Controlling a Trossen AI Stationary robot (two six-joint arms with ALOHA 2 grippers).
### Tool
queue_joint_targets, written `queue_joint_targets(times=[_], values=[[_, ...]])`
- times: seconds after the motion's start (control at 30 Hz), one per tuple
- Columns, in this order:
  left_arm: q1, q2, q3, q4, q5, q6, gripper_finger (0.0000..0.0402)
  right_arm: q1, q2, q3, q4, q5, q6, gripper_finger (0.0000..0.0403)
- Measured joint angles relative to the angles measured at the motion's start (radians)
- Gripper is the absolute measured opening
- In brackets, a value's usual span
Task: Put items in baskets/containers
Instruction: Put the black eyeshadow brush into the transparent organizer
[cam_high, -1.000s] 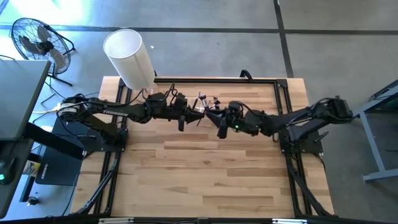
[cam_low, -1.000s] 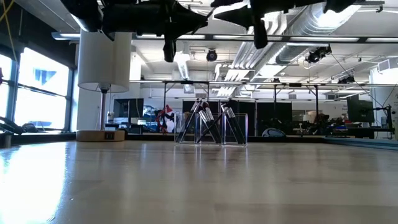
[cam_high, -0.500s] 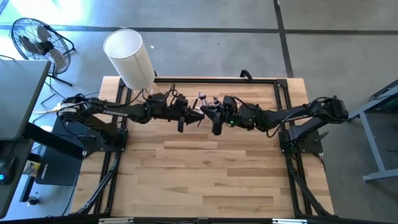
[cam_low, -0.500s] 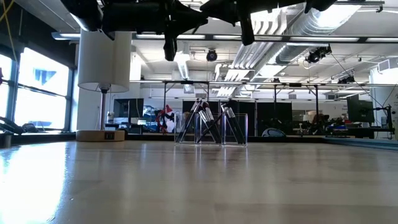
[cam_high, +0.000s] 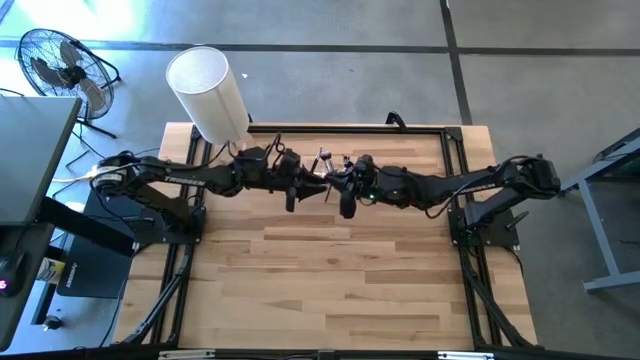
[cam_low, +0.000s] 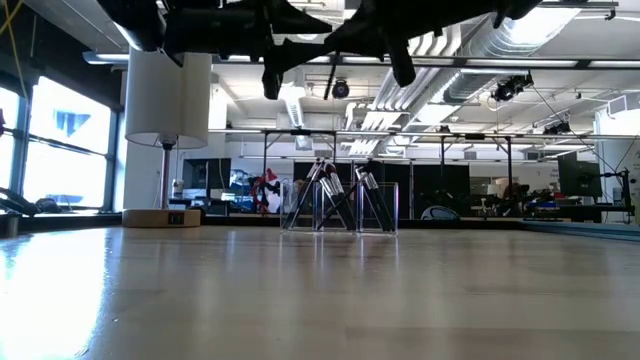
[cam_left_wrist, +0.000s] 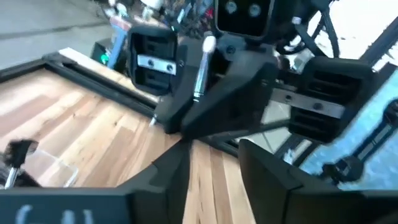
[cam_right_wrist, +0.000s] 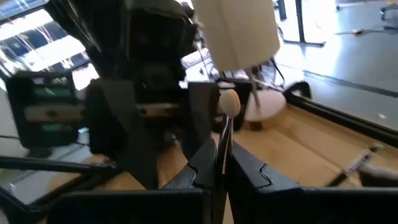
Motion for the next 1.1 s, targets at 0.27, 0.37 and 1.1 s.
queue_joint_targets(times=[0.27, 0.37, 1.1], values=[[0.129, -0.077, 0.001, -0.152, 0.205, -0.011, 0.0156, -0.056, 0.0, -0.002, -0.179, 0.047, 0.043, 0.0012], [0.153, -0.097, 0.001, -0.209, 0.221, -0.031, 0.0156, -0.109, -0.001, -0.002, -0.24, 0.074, 0.042, 0.001], [0.155, -0.112, 0.001, -0.289, 0.185, -0.008, 0.0156, -0.281, -0.001, -0.19, -0.092, 0.01, -0.079, 0.0015]])
